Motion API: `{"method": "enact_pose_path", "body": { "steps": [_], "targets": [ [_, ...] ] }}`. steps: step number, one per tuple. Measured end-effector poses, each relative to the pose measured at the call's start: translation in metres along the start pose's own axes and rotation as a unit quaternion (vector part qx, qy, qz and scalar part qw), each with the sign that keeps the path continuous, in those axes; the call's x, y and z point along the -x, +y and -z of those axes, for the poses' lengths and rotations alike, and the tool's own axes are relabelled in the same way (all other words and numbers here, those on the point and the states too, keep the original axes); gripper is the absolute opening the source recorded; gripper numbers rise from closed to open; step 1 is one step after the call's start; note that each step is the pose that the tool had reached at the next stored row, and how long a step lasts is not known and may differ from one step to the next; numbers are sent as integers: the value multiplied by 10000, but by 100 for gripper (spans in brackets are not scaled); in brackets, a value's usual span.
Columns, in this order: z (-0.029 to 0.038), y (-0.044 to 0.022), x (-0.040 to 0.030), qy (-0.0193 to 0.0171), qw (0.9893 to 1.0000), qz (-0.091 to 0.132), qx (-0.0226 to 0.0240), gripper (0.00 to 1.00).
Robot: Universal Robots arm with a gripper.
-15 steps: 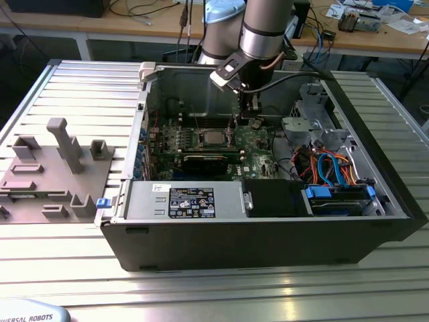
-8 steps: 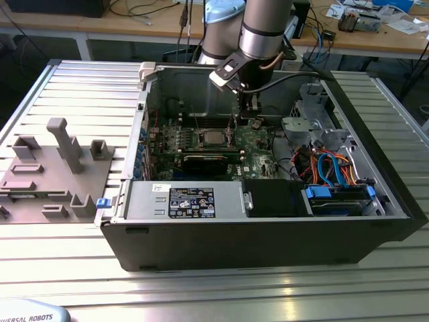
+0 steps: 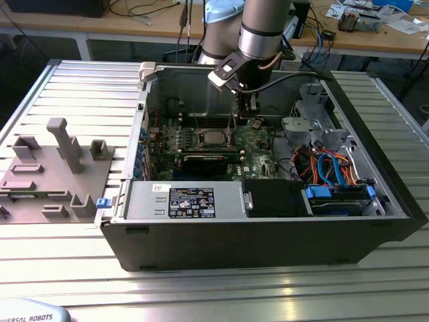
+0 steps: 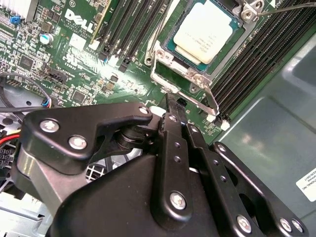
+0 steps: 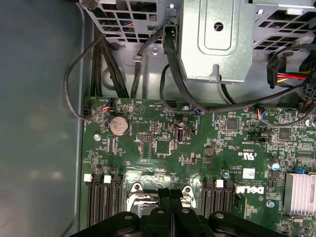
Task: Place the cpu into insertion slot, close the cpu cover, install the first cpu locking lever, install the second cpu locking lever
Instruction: 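Close the cpu cover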
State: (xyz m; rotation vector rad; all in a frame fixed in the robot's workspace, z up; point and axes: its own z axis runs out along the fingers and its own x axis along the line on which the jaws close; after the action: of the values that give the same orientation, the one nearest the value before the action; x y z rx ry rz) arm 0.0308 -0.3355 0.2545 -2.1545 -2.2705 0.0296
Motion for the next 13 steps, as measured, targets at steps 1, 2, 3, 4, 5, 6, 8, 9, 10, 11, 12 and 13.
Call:
{"method": "enact_pose_path", "body": {
  "steps": [1,2,3,4,5,6,8,9,10,11,12,13],
  "targets": [
    [0,-2,0,0,10000,0,0,11],
    [0,-4,0,0,10000,0,0,11],
    [-1,-7,0,0,10000,0,0,11],
    [-1,-10,0,0,10000,0,0,11],
    [-1,-12,-1,0,10000,0,0,11],
    [-2,-14,-1,0,10000,0,0,11],
    [-2,-20,-1,0,10000,0,0,11],
    [-3,-23,-1,-1,10000,0,0,11],
    [-4,-26,-1,0,10000,0,0,11],
    [-4,-28,-2,0,10000,0,0,11],
    [-5,-30,-2,0,10000,0,0,11],
    [-5,-31,-2,0,10000,0,0,11]
  ]
}}
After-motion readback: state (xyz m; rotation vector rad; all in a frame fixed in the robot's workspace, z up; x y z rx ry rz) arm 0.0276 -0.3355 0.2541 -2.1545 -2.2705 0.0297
